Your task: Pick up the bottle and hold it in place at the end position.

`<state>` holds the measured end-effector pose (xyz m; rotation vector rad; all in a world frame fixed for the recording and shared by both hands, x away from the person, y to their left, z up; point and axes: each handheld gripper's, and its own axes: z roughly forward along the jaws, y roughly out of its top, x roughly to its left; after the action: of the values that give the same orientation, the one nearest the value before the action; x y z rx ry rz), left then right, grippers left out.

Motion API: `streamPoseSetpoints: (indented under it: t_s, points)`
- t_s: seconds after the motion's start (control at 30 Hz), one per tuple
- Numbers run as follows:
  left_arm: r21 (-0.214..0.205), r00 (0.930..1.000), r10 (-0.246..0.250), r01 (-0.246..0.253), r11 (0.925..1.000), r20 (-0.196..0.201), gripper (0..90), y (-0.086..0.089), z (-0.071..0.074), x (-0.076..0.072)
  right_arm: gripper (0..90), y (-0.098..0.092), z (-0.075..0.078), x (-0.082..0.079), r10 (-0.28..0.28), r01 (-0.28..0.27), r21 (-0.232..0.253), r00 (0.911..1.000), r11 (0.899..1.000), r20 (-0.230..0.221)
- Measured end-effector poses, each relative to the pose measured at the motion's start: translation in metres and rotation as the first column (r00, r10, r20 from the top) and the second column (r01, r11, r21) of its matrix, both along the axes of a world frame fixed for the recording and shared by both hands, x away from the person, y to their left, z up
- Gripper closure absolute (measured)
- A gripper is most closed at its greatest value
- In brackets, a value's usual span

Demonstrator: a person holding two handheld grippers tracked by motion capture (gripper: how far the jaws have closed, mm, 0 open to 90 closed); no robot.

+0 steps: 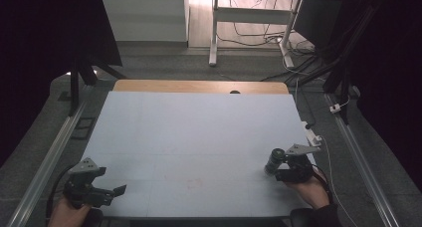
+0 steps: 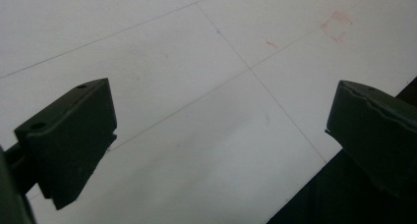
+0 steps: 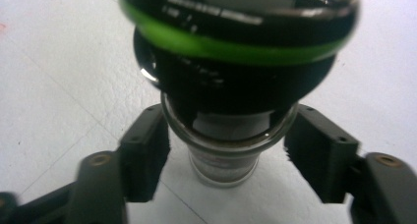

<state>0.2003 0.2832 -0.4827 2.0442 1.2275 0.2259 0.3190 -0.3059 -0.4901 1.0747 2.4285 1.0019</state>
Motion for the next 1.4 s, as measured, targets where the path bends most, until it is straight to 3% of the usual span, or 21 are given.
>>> streamPoseSetpoints:
  t_s: [0.13, 0.3, 0.57, 1.0, 1.4]
  points:
    - [0.001, 1.0000, 0.003, -0.003, 1.0000, -0.004, 0.0, 0.000, 0.000, 0.000, 50.1, -0.001, 0.000, 0.001, 0.020, -0.020, 0.020, 0.9998, 1.000, -0.009]
    - [0.001, 1.0000, 0.005, -0.005, 1.0000, -0.005, 0.0, 0.000, 0.000, 0.000, 51.9, 0.002, 0.001, -0.002, 0.027, -0.026, -0.023, 0.9995, 0.999, 0.020]
    - [0.000, 1.0000, 0.004, -0.004, 1.0000, -0.004, 0.0, 0.000, 0.000, 0.000, 52.2, 0.003, 0.005, -0.002, -0.001, 0.002, -0.044, 0.9997, 0.999, 0.026]
    - [0.003, 1.0000, 0.000, 0.000, 1.0000, -0.005, 0.1, 0.000, 0.000, 0.000, 52.3, 0.014, 0.025, -0.003, -0.021, 0.021, 0.000, 0.9978, 1.000, 0.062]
    - [-0.003, 1.0000, 0.004, -0.004, 1.0000, -0.005, 0.0, 0.000, 0.000, 0.000, 52.3, 0.033, 0.035, 0.004, -0.028, 0.026, 0.064, 0.9991, 0.998, 0.032]
